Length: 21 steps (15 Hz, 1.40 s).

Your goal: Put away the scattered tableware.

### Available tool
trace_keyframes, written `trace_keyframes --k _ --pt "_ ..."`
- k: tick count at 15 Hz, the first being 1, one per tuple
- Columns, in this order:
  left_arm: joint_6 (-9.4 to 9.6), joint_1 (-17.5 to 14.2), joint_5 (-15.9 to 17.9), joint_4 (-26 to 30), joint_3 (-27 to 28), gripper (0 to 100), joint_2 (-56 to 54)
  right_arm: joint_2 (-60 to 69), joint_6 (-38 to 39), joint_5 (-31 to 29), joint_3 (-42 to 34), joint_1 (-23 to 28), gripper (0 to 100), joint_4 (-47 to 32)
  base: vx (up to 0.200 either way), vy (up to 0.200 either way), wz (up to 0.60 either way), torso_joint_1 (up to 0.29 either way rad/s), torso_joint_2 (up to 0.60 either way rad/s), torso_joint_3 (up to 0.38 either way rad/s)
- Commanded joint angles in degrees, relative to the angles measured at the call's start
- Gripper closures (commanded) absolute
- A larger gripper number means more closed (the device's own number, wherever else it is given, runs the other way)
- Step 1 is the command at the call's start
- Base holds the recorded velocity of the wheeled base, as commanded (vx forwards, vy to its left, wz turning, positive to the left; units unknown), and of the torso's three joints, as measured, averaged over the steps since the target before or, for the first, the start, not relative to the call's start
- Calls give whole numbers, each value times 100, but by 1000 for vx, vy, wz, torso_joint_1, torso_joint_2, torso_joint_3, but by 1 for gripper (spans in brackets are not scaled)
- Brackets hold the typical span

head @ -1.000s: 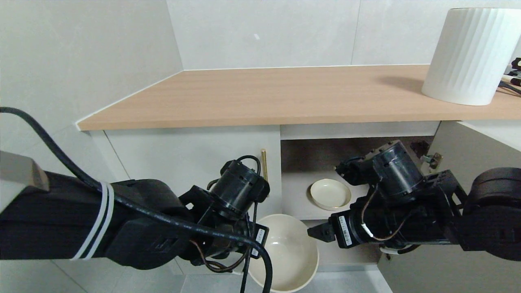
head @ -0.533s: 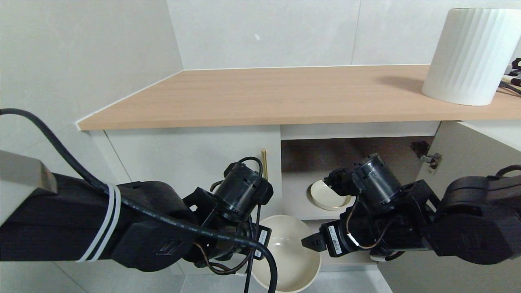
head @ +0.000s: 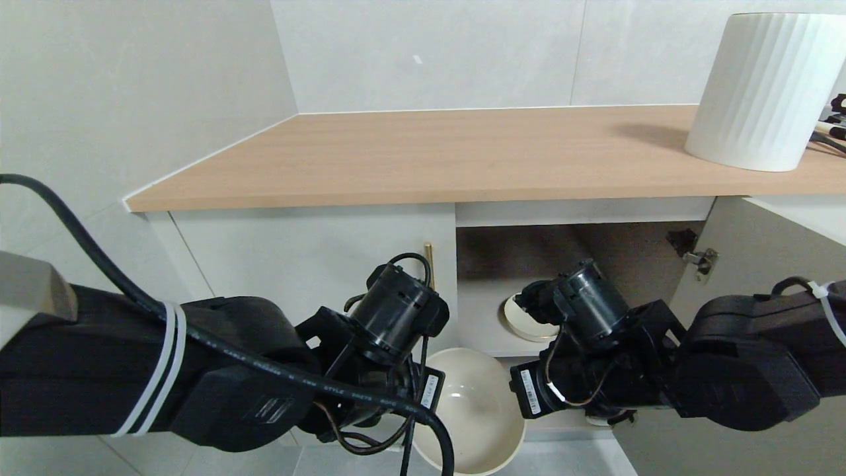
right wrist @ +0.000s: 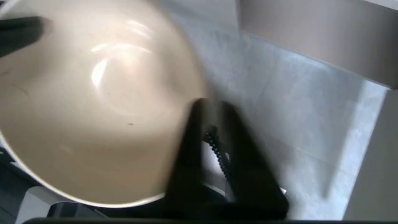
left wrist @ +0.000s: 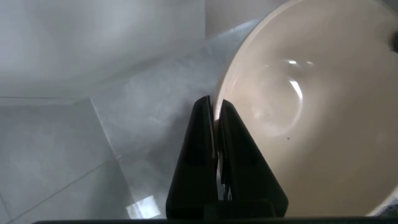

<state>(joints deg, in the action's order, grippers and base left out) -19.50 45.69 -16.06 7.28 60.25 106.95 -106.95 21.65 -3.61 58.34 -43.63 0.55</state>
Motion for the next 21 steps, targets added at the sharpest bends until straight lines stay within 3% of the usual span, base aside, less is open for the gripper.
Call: trace_keyframes --k 1,6,7,9,11,14,17,21 --pt "-1 1 -3 11 -4 100 -42 -63 6 -8 2 -5 100 -11 0 0 0 0 0 0" --pt "-1 1 -3 11 -4 100 -7 -54 67 -8 37 4 100 -11 0 0 0 0 0 0" --pt "-1 1 -12 19 -4 0 -7 -54 67 -17 37 -5 100 -11 0 0 0 0 0 0" --pt "-1 1 -29 11 -4 0 -7 -54 67 -17 37 -5 100 -11 0 0 0 0 0 0" --pt "-203 1 -38 -33 5 0 -42 -54 94 -26 19 4 100 -11 0 0 0 0 0 0" --pt "-220 -16 -47 -33 5 0 -86 -133 305 -61 -7 92 100 -20 0 0 0 0 0 0" --pt "-238 -34 -47 -33 -4 0 -95 -652 1078 -588 379 645 100 -55 0 0 0 0 0 0" --pt "-247 -122 -47 -33 5 0 -139 -1267 1597 -1098 854 970 100 -64 0 0 0 0 0 0"
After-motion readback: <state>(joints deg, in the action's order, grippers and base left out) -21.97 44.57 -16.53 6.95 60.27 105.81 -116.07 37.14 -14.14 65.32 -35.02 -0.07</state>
